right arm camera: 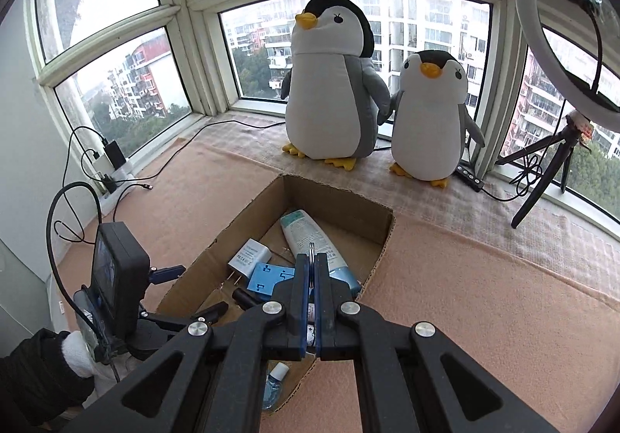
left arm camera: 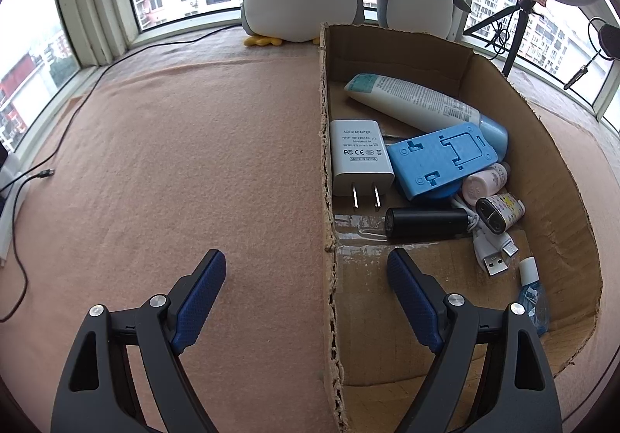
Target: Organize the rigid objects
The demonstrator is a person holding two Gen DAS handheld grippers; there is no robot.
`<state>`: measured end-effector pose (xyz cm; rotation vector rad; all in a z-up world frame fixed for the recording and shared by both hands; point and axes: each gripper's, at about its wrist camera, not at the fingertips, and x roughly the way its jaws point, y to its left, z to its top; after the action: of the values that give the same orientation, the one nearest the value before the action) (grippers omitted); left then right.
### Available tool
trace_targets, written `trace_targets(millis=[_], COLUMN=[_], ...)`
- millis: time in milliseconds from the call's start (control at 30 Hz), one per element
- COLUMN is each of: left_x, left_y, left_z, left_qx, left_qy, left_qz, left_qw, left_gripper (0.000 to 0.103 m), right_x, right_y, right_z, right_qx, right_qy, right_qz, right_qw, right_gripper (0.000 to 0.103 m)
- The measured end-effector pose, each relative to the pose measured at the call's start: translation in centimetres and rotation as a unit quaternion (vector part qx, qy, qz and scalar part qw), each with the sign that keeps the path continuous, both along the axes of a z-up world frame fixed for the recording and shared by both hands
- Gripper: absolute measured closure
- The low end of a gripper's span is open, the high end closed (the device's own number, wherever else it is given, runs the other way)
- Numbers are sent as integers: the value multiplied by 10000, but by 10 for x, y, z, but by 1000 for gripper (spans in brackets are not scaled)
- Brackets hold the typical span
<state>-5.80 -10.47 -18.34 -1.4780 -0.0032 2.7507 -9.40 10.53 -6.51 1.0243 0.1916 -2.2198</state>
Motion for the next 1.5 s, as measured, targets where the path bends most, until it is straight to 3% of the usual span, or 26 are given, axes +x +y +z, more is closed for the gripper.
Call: trace_targets(millis=[433, 933, 1300, 1500], left_x=[0, 0, 0, 0], left_y=[-1, -1, -1, -1], left_z=[0, 0, 0, 0], left_qx=[-8, -16, -22, -20], left_qy=[8, 11, 10, 10], left_qz=[-3, -6, -6, 0], left_qw=[10000, 10000, 10000, 10000], left_gripper=[17, 17, 17, 17], right_x=[-22, -34, -30, -26], right_y=[-37, -50, -52, -45], right_z=[-31, -53, -53, -50], right_qx=[128, 229, 350, 344], right_qy=[-377, -714, -622, -593], right_qz=[209, 267, 302, 207], right_qw=[9990, 9968, 9970, 9974], right_gripper=[101, 99, 40, 38])
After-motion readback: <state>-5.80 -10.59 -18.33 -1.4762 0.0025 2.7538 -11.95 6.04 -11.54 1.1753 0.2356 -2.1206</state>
